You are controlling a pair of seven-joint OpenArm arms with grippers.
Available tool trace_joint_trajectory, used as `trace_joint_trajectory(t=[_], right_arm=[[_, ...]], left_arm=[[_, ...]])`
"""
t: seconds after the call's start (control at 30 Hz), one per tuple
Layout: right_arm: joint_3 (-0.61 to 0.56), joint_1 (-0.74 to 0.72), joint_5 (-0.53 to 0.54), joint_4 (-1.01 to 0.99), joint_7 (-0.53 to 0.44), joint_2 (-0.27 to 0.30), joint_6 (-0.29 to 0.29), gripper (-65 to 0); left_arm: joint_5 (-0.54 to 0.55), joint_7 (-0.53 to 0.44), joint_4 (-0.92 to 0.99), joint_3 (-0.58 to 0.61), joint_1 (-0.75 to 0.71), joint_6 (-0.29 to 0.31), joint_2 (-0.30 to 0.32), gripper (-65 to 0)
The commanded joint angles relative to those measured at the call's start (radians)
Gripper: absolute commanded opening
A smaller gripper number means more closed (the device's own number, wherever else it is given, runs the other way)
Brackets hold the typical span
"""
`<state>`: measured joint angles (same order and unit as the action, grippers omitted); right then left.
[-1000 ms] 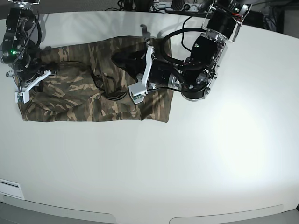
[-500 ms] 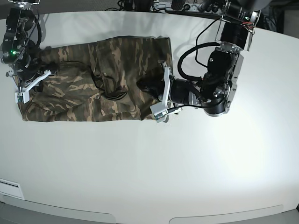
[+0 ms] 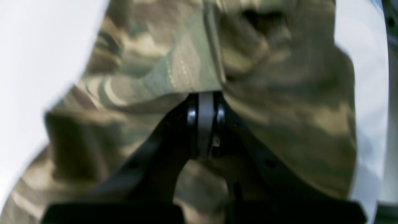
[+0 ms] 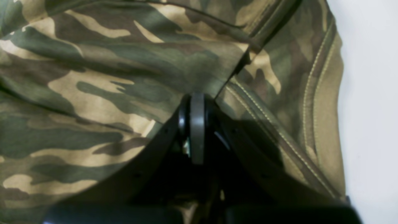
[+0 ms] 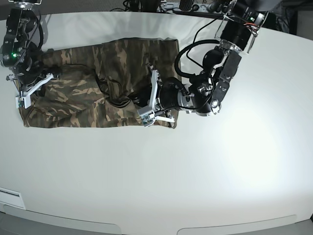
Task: Fold the T-shirt properly
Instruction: 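Smooth the folded layer with the left gripper toward the right gripper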
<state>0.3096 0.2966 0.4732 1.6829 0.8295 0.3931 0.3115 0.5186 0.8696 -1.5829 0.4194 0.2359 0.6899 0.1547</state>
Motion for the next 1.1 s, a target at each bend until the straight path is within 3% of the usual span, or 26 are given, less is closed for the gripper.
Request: trace_joint_trajectory(t=[0.0,0.23,0.37,0.47,0.53,0.6,0.73,0.83,0.97,1.07], right_arm=[[-0.008,0.011,0.002,-0.006,0.083,0.0,0.01,-65.0],[-0.008,0.011,0.002,-0.006,0.091,0.0,0.011,-65.0],[-0.008,0.011,0.002,-0.006,0.092,0.0,0.011,-65.0],[-0.008,0.011,0.002,-0.006,0.092,0.0,0.01,-65.0],[-0.008,0.011,0.002,-0.006,0.091,0.0,0.01,-65.0],[-0.008,0.011,0.002,-0.006,0.091,0.0,0.01,-65.0],[-0.008,0.011,0.002,-0.006,0.091,0.0,0.011,-65.0],[-0.008,0.011,0.002,-0.006,0.09,0.0,0.011,-65.0],[-0.008,0.011,0.001,-0.006,0.09,0.001,0.011,-65.0],[-0.008,0.01,0.002,-0.006,0.084,0.001,0.019,-65.0]], left_arm=[[-0.009,-0.062,0.002,-0.003,0.019,0.008,-0.013,-65.0],[-0.212,-0.386,0.148,-0.003,0.03,0.008,-0.073,-65.0],[-0.258,-0.422,0.171,-0.003,0.053,-0.088,-0.106,-65.0],[-0.28,-0.409,0.171,-0.003,0.065,-0.129,-0.123,-65.0],[-0.253,-0.352,0.165,-0.003,0.074,-0.134,-0.125,-65.0],[-0.167,-0.233,0.14,-0.003,0.084,-0.131,-0.124,-65.0],[0.074,0.074,0.018,-0.003,0.082,-0.002,-0.122,-65.0],[0.193,0.261,-0.067,-0.003,0.067,0.008,-0.108,-65.0],[0.159,0.283,-0.115,-0.003,0.021,0.008,-0.082,-65.0],[0.064,0.266,-0.126,-0.003,-0.013,-0.041,-0.082,-65.0]])
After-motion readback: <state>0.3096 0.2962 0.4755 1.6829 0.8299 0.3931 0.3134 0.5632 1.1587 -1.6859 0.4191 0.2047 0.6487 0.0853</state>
